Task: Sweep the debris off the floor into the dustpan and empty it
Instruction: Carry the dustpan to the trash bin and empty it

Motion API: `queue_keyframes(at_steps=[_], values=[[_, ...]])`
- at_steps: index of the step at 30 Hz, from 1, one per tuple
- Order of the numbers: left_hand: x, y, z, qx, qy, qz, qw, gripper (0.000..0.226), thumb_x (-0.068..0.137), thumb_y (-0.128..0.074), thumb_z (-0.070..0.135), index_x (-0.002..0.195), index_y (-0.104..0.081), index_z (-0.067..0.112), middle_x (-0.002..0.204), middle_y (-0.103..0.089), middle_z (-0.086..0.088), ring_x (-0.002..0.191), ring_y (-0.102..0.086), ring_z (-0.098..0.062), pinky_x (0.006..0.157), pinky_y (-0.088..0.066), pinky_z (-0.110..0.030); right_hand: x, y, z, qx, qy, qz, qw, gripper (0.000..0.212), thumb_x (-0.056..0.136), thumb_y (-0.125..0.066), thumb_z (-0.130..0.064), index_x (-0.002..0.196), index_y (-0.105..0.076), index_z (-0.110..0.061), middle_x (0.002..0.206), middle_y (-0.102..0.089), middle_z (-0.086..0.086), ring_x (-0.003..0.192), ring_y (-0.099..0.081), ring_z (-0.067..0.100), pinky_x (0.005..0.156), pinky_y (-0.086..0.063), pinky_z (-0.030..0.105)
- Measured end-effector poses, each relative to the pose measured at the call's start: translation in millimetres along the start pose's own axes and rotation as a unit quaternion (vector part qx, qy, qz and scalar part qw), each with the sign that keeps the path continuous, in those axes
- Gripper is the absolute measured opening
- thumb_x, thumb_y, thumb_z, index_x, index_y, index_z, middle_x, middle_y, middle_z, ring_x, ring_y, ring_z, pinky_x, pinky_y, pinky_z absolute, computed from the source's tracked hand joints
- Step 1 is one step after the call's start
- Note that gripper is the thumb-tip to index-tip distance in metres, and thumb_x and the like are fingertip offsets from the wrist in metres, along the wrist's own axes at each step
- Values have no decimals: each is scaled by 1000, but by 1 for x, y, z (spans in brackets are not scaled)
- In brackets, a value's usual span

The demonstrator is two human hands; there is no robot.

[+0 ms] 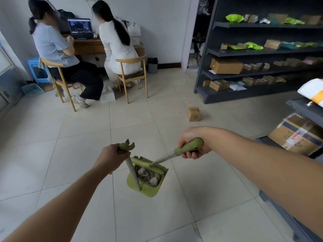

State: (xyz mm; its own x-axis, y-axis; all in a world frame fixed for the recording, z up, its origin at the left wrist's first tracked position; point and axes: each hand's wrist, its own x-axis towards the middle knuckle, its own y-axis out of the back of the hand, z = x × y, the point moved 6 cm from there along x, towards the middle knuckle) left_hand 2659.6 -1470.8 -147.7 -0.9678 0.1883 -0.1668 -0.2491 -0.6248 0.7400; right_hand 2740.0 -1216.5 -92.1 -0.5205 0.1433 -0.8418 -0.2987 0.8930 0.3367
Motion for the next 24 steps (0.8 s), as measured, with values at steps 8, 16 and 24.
queue_keyframes(at_steps=[8,16,24], values=[[40,-13,9,-2,10,-13,1000,15,86,-62,24,84,-66,10,49,-47,2,35,-41,-14,41,-36,-22,28,24,-16,-4,-13,-10,1000,23,95,-43,-14,94,-54,5,66,-55,11,36,-45,10,33,-36,15],[87,-26,25,-16,27,-15,999,12,87,-61,25,79,-64,16,51,-49,-1,32,-41,-16,37,-37,-24,66,66,-41,-15,-10,-16,1000,24,95,-42,-14,92,-54,6,65,-55,11,35,-46,10,33,-36,14],[141,-35,59,-12,34,-9,999,14,87,-60,23,74,-61,16,49,-47,-1,28,-38,-11,35,-35,-23,100,122,-70,-28,-4,-15,999,22,94,-43,-13,94,-54,6,65,-55,12,33,-46,11,33,-36,14]])
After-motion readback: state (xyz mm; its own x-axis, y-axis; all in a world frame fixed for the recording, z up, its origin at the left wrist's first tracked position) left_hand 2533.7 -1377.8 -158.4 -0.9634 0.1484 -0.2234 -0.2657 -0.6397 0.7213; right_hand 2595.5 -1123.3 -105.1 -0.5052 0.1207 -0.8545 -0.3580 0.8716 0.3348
